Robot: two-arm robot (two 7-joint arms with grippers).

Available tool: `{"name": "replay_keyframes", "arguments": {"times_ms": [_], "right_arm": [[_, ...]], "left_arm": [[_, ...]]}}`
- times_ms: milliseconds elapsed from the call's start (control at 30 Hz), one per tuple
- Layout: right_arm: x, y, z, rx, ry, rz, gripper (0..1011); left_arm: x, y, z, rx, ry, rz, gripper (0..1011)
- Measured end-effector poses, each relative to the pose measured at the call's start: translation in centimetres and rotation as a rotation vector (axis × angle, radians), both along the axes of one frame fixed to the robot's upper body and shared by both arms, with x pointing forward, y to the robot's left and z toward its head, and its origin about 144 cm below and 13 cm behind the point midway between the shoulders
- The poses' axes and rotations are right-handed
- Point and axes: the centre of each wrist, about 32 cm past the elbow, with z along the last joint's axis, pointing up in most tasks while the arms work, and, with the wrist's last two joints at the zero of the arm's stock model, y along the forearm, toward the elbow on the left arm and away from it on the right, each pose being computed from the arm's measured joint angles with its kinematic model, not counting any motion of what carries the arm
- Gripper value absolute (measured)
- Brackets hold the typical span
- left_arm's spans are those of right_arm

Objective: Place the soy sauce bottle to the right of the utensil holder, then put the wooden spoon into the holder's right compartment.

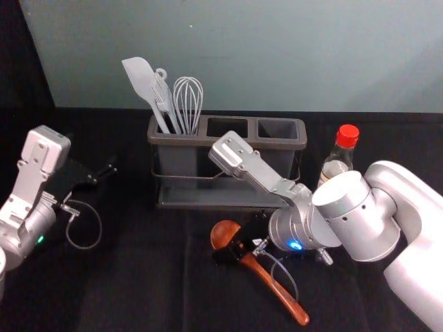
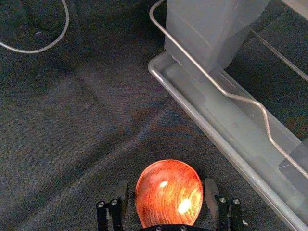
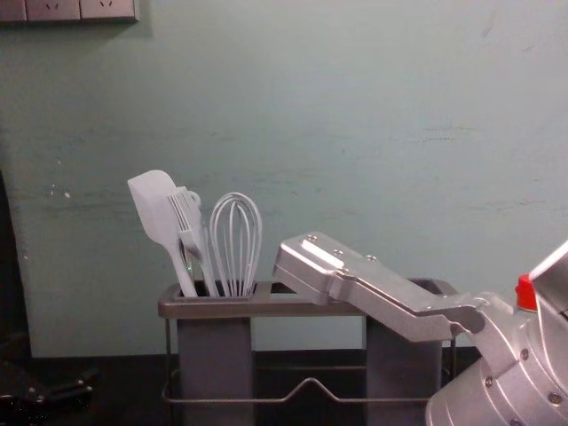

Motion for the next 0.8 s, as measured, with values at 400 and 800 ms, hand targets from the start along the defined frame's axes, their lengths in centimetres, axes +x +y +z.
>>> {"name": "replay_keyframes", "arguments": {"times_ms": [400,800], "right_arm": [[0.01,-0.02,0.01,0.0,0.001,0.0,999],[0.0,-0.01,0.04,0.0,0.001,0.0,838]], "left_arm": [[0.0,0.0,0.0,0.0,0.0,0.0,1005],[0.0,0.0,0.0,0.0,0.0,0.0,1005]]}}
